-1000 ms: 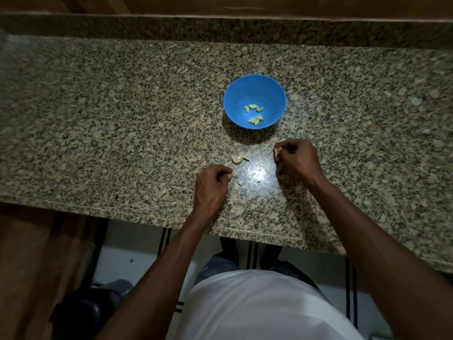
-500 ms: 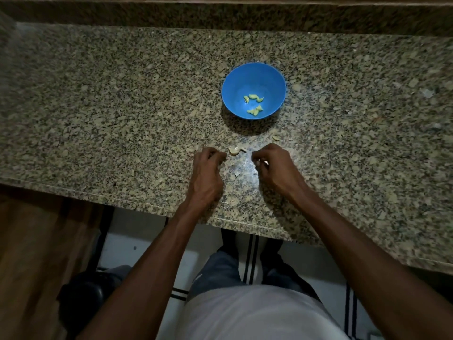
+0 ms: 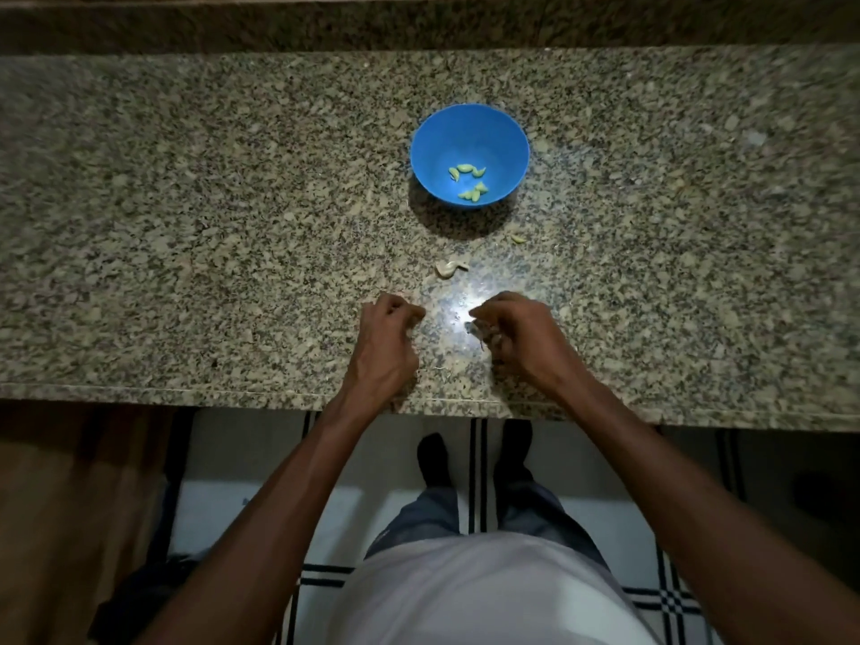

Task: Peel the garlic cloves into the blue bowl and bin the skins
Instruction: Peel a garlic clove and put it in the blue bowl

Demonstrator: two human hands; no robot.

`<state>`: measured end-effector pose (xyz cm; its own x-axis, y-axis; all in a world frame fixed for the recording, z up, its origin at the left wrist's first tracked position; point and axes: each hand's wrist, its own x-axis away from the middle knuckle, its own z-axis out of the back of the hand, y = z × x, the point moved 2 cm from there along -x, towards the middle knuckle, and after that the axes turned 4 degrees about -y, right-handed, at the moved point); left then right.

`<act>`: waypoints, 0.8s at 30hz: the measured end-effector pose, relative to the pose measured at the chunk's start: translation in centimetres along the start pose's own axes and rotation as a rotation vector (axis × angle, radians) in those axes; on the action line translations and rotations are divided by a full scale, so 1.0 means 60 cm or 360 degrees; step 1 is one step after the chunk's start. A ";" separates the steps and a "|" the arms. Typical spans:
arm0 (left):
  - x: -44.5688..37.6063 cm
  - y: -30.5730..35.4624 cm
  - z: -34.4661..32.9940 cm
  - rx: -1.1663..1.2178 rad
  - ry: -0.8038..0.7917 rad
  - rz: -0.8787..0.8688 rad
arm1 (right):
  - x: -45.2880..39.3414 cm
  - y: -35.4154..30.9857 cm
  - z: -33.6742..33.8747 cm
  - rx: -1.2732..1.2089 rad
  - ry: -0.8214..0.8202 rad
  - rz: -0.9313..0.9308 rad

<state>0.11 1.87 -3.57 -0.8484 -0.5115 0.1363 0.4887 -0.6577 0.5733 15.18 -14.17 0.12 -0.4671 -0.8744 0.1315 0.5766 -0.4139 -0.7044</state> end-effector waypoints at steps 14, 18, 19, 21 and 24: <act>0.057 0.066 -0.059 0.0769 -0.0096 0.0115 | 0.067 -0.034 -0.087 -0.0086 0.0369 -0.0530; 0.037 0.042 -0.018 0.0641 0.0088 0.0068 | 0.054 -0.010 -0.050 -0.0093 0.0408 -0.0499; 0.032 0.031 -0.012 0.0574 0.0053 0.0067 | 0.047 -0.005 -0.044 -0.0024 0.0365 -0.0472; 0.022 0.016 -0.010 0.0355 -0.0077 0.0089 | 0.028 -0.003 -0.041 0.0147 0.0252 -0.0374; 0.014 0.019 -0.015 0.0163 -0.0284 0.0009 | 0.006 -0.013 -0.060 0.0314 0.0022 -0.0191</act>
<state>0.13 0.18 -3.52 -0.8727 -0.4030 0.2758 0.4782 -0.5904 0.6502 12.15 -13.27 -1.79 -0.5488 -0.8127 0.1957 0.6354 -0.5576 -0.5342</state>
